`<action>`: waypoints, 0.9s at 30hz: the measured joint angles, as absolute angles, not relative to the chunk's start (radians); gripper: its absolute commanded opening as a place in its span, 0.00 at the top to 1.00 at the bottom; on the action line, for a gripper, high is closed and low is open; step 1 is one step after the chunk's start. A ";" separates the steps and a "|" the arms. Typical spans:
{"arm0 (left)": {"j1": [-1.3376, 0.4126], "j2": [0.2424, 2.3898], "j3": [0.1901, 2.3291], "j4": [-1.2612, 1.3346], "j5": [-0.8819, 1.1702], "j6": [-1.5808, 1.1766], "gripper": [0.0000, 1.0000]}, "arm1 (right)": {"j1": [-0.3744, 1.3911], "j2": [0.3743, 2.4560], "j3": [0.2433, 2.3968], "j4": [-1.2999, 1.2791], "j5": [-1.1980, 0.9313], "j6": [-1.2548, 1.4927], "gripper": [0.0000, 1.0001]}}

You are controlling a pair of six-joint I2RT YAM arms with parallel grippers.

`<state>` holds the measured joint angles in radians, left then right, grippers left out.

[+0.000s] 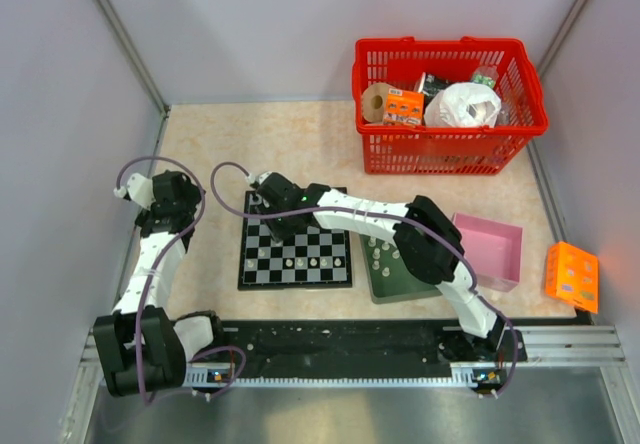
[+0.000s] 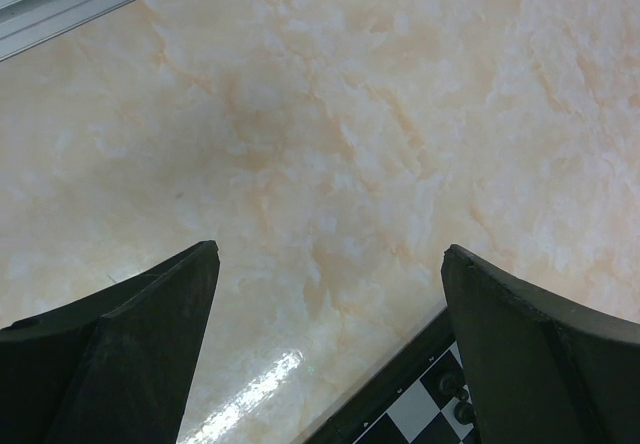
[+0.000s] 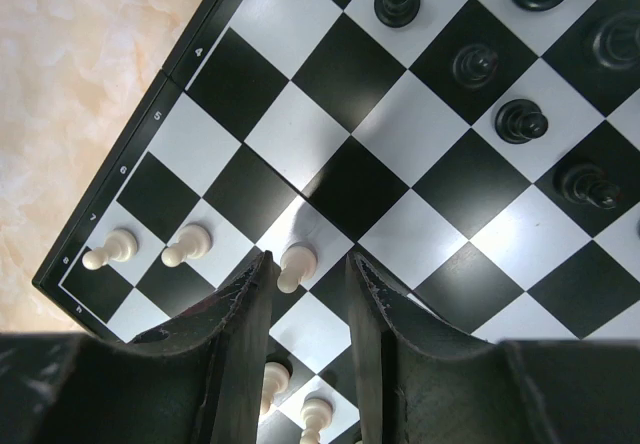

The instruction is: Set up the chess pieces on the board

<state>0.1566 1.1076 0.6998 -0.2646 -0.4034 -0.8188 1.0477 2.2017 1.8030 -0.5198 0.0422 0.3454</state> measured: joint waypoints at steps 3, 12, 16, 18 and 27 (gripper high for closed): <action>0.157 1.108 0.700 -0.265 -0.410 -0.820 0.02 | 1.046 2.210 1.803 -0.522 0.027 0.345 0.67; 0.157 1.108 0.700 -0.265 -0.410 -0.822 0.02 | 1.046 2.212 1.803 -0.524 0.012 0.343 0.79; 0.157 1.108 0.700 -0.265 -0.410 -0.822 0.02 | 1.046 2.213 1.803 -0.524 -0.003 0.343 0.78; 0.157 1.108 0.700 -0.265 -0.410 -0.822 0.02 | 1.046 2.214 1.803 -0.524 -0.006 0.343 0.77; 0.157 1.108 0.700 -0.264 -0.410 -0.821 0.02 | 1.046 2.216 1.803 -0.525 -0.014 0.342 0.77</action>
<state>0.1566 1.1076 0.6998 -0.2642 -0.4095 -0.8211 1.0458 2.2158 1.8030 -0.5255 -0.0139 0.3424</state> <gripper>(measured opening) 0.982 0.228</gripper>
